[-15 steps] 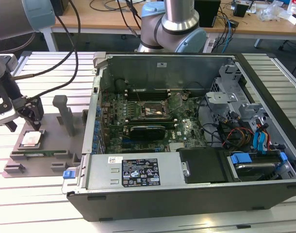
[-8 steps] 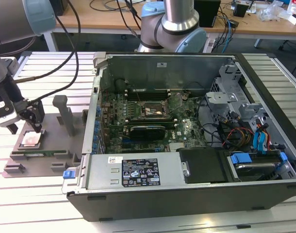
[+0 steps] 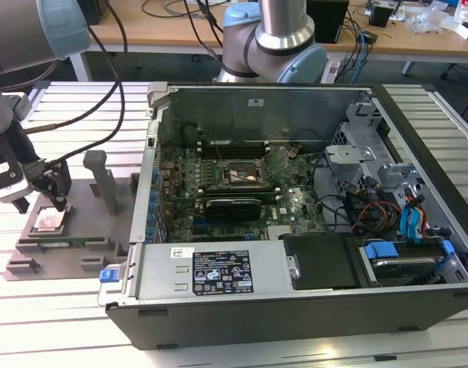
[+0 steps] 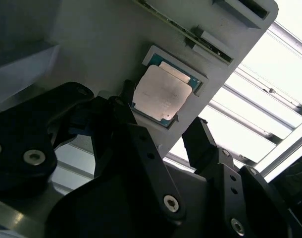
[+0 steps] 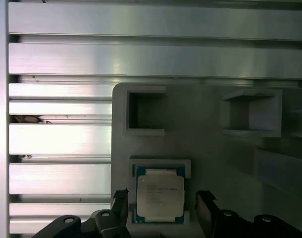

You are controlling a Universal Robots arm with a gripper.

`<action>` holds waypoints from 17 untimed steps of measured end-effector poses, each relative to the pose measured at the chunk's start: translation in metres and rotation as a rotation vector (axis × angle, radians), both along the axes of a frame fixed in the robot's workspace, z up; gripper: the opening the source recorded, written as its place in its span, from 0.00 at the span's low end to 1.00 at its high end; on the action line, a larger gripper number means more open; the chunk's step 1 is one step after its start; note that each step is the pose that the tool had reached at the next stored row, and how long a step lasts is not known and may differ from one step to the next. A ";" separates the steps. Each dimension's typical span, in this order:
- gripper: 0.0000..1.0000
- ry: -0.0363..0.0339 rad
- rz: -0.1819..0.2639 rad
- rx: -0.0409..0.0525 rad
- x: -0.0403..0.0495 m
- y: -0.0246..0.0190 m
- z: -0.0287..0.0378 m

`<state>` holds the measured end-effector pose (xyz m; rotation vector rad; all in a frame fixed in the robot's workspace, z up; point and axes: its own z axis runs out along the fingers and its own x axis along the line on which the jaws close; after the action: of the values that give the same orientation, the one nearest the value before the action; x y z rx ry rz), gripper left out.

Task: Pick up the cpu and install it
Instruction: 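Pick up the cpu and move it towards the insertion slot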

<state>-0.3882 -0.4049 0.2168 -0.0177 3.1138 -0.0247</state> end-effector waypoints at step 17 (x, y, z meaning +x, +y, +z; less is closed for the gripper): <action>0.66 0.0000 0.000 0.0000 0.0000 -0.0050 -0.0164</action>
<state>-0.3882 -0.4099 0.2004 -0.0177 3.1137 -0.0246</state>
